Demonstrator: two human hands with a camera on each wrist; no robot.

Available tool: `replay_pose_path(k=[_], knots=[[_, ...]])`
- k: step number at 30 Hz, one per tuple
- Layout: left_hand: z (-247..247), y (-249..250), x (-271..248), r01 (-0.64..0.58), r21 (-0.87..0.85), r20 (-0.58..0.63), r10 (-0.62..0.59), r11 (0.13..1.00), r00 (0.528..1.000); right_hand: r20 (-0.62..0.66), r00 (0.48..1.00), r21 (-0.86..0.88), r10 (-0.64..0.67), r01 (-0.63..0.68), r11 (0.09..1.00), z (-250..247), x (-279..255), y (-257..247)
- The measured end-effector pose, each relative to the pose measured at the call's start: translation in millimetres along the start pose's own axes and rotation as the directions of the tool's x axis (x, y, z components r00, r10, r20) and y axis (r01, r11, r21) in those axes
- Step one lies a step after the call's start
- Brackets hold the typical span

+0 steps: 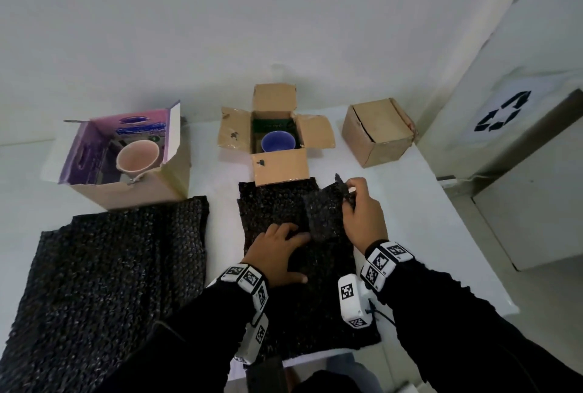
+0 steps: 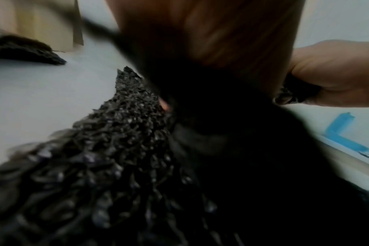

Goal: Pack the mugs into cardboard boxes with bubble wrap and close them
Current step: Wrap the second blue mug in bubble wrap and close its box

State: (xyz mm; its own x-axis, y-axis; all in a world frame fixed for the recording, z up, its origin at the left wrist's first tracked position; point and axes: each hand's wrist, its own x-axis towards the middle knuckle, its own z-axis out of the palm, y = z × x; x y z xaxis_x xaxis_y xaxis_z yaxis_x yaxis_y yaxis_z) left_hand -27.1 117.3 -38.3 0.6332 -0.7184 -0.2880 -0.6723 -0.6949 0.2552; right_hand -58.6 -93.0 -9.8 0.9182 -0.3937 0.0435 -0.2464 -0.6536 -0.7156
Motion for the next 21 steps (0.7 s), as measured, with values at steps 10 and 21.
replay_pose_path(k=[10, 21], knots=[[-15.0, -4.5, 1.0, -0.095, -0.126, -0.320, 0.050, 0.987, 0.946, 0.046, 0.999, 0.122, 0.011, -0.017, 0.992, -10.5, -14.3, -1.4], [-87.2, -19.9, -12.2, 0.009, -0.351, -0.469, -0.184, 0.936, 0.864, 0.069, 0.992, 0.092, -0.105, 0.098, 0.991, -10.8, 21.6, -43.1]])
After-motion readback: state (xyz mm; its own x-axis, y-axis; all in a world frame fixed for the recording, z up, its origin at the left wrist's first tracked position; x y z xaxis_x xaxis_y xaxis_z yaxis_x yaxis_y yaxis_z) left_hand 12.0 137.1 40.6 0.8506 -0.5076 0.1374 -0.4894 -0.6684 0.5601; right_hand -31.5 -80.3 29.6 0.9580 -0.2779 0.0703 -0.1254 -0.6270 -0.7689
